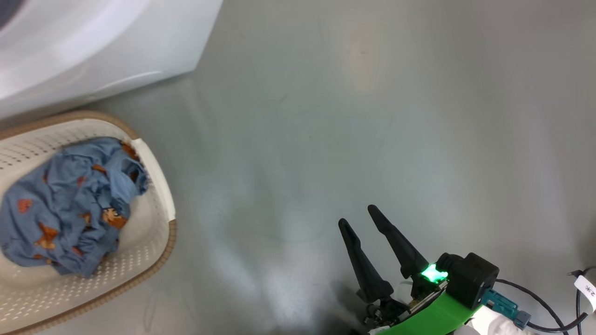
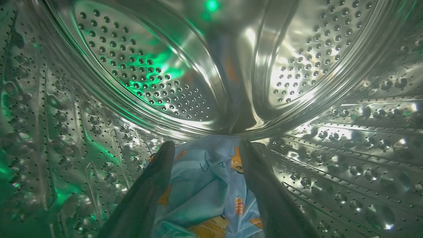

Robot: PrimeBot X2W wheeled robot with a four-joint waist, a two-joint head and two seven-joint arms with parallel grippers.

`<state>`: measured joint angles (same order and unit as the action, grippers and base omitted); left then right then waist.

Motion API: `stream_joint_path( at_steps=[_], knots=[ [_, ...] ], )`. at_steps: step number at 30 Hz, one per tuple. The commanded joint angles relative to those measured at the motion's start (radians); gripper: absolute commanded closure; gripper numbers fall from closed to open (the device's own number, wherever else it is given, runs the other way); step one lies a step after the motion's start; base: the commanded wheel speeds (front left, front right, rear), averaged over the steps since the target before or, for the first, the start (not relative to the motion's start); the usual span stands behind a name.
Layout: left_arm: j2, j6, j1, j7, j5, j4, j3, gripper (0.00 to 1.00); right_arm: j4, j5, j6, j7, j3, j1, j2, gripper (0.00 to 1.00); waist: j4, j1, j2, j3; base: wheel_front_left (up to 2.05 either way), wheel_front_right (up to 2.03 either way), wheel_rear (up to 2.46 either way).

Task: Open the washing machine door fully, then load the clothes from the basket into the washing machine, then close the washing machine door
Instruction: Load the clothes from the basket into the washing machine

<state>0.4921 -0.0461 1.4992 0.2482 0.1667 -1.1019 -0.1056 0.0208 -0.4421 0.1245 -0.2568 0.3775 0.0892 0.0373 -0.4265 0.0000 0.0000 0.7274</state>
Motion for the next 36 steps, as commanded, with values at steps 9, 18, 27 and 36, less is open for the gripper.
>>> stream_joint_path(
  at_steps=[9, 18, 27, 36],
  knots=[
    [-0.020, -0.052, -0.155, 0.013, 0.043, 0.097, 0.037, 0.00, -0.017, 0.022, 0.006, -0.005, -0.002, -0.001, 0.013, 0.00, 0.069, 0.0000, 0.0000, -0.107, 0.00, 0.00, 0.00],
    [-0.123, -0.072, -0.326, 0.013, 0.067, 0.172, 0.052, 0.00, -0.053, 0.052, 0.006, -0.005, -0.053, 0.003, 0.013, 0.00, 0.151, 0.0000, 0.0000, -0.205, 0.00, 0.00, 0.00],
    [-0.250, -0.040, -0.539, 0.013, 0.077, 0.276, 0.030, 0.00, -0.071, 0.076, 0.006, -0.005, -0.143, -0.016, 0.013, 0.00, 0.261, 0.0000, 0.0000, -0.317, 0.00, 0.00, 0.00],
    [-0.300, -0.020, -0.774, 0.013, 0.061, 0.376, 0.001, 0.00, -0.092, 0.110, 0.006, -0.005, -0.176, -0.069, 0.013, 0.00, 0.328, 0.0000, 0.0000, -0.421, 0.00, 0.00, 0.00]
  ],
)
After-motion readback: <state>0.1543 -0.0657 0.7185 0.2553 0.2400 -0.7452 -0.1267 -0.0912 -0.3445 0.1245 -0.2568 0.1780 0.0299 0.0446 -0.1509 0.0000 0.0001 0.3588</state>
